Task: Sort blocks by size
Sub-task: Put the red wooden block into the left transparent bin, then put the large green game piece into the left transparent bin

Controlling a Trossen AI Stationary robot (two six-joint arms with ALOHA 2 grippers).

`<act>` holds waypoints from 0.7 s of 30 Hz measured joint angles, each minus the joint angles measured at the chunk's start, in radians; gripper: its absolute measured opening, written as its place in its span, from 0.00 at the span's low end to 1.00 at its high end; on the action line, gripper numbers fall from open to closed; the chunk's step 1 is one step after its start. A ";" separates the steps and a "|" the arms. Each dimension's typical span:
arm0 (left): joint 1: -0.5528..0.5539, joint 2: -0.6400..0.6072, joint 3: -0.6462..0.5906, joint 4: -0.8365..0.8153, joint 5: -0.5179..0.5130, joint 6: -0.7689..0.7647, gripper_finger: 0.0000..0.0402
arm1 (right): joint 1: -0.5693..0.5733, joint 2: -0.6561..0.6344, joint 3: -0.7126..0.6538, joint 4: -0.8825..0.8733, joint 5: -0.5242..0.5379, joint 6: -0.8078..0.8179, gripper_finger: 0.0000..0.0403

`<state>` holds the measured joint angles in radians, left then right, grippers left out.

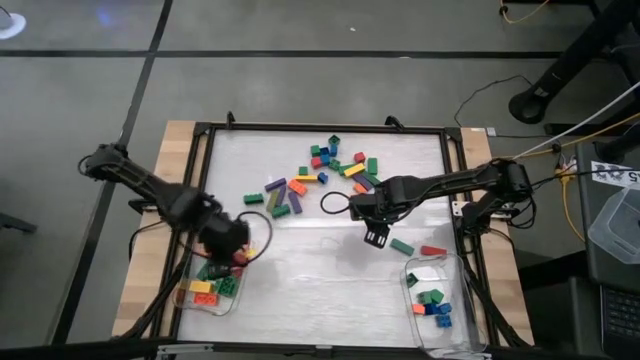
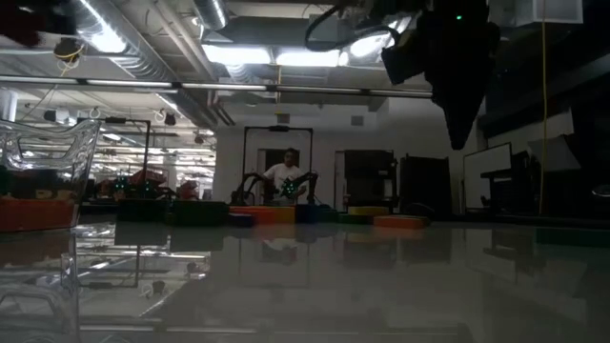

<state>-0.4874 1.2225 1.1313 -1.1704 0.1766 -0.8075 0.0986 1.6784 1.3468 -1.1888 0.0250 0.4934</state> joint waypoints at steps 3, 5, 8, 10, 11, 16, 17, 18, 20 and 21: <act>-0.075 -0.003 -0.001 -0.052 -0.041 -0.105 0.25 | 0.000 0.011 0.000 -0.009 -0.004 0.000 0.49; -0.110 -0.002 -0.006 -0.061 -0.070 -0.125 0.26 | 0.000 0.010 0.000 -0.019 -0.010 0.000 0.49; -0.132 0.001 -0.033 -0.057 -0.087 -0.175 0.31 | 0.000 0.010 0.000 -0.018 -0.011 -0.001 0.49; -0.133 0.001 -0.051 -0.056 -0.092 -0.198 0.36 | 0.000 0.010 0.000 -0.018 -0.011 -0.001 0.49; -0.133 0.001 -0.061 -0.053 -0.095 -0.204 0.38 | 0.000 0.010 0.000 -0.018 -0.011 -0.001 0.49; -0.114 0.001 -0.092 -0.050 -0.106 -0.101 0.47 | -0.001 0.010 0.000 -0.029 -0.012 -0.001 0.49; -0.103 0.001 -0.092 -0.052 -0.106 -0.065 0.47 | -0.001 0.010 0.000 -0.042 -0.018 -0.001 0.49; -0.091 0.001 -0.092 -0.048 -0.110 -0.033 0.48 | -0.001 0.010 0.000 -0.059 -0.019 -0.001 0.49; -0.055 0.000 -0.092 -0.040 -0.130 0.027 0.48 | -0.001 0.010 0.000 -0.077 -0.019 -0.001 0.49; -0.033 0.000 -0.092 -0.040 -0.146 0.059 0.48 | -0.001 0.010 0.000 -0.080 -0.019 -0.001 0.49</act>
<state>-0.5206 1.2228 1.0389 -1.2104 0.0304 -0.7488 0.0978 1.6882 1.3468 -1.2691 0.0059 0.4923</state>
